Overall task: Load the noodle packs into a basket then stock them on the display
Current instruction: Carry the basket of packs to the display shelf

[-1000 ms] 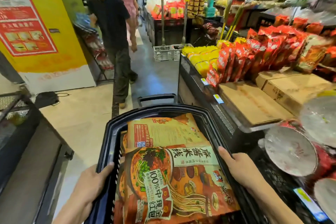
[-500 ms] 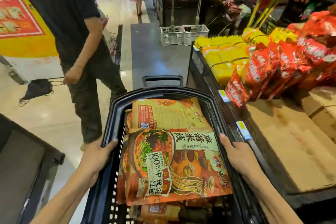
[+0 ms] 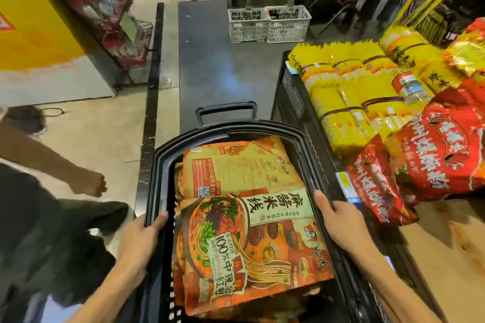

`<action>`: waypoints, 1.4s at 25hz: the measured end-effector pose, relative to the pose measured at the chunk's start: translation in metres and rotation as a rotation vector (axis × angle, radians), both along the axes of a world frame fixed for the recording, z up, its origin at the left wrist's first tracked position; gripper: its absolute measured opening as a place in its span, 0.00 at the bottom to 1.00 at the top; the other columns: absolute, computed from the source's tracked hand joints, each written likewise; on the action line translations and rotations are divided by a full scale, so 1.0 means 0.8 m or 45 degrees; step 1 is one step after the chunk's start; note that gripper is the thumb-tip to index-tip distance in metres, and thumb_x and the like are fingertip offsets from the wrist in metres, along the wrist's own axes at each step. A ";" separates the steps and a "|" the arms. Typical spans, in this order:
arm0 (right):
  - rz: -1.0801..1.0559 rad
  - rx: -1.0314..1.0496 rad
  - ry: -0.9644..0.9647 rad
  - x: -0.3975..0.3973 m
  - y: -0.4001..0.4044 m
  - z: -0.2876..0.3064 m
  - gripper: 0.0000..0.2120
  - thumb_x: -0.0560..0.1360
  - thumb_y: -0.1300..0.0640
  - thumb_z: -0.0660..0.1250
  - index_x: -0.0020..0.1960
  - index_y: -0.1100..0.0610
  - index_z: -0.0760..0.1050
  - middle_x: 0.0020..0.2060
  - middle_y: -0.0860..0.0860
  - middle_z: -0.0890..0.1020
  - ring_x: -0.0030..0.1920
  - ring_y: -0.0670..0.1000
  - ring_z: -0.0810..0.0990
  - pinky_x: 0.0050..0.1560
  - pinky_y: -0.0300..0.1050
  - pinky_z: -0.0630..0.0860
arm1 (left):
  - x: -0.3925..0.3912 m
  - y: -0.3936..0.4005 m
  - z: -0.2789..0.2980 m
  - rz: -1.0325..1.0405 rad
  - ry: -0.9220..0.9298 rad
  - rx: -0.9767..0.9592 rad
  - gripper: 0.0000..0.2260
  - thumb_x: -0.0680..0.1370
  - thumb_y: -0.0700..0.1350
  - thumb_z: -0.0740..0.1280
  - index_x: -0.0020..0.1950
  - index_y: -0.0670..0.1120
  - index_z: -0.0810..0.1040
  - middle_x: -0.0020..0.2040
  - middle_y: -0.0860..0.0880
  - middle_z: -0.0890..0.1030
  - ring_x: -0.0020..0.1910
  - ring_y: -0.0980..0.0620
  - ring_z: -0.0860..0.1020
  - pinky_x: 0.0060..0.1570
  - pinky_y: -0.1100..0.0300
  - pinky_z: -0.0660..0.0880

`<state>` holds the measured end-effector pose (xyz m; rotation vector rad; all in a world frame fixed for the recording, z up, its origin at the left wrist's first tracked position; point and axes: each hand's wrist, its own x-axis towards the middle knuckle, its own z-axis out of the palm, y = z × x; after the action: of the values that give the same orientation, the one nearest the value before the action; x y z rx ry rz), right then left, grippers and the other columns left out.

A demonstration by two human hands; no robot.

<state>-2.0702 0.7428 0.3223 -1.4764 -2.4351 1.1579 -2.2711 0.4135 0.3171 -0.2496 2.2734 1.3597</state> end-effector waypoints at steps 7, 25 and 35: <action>-0.137 -0.049 -0.075 -0.155 0.078 -0.100 0.31 0.79 0.34 0.59 0.29 0.58 0.66 0.27 0.59 0.77 0.32 0.58 0.78 0.34 0.48 0.67 | -0.173 0.105 -0.098 -0.118 -0.059 -0.063 0.25 0.78 0.58 0.69 0.68 0.42 0.76 0.61 0.40 0.82 0.59 0.37 0.80 0.63 0.37 0.75; -0.284 -0.206 -0.197 -0.357 0.215 -0.548 0.33 0.79 0.33 0.59 0.35 0.63 0.75 0.34 0.56 0.82 0.38 0.56 0.81 0.38 0.48 0.73 | -0.330 0.244 -0.550 0.134 -0.351 -0.017 0.20 0.77 0.59 0.70 0.62 0.48 0.78 0.56 0.44 0.84 0.55 0.41 0.82 0.60 0.42 0.78; -0.429 -0.199 -0.211 -0.325 0.218 -0.663 0.31 0.76 0.31 0.63 0.38 0.61 0.77 0.36 0.60 0.83 0.36 0.56 0.79 0.37 0.48 0.74 | -0.293 0.251 -0.665 0.239 -0.437 0.118 0.20 0.75 0.59 0.72 0.62 0.50 0.79 0.57 0.46 0.85 0.56 0.42 0.83 0.58 0.42 0.79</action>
<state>-2.3301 0.9171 -0.2085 -2.0067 -2.1088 1.2149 -2.5057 0.6144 -0.2153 -0.6279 1.9357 1.3876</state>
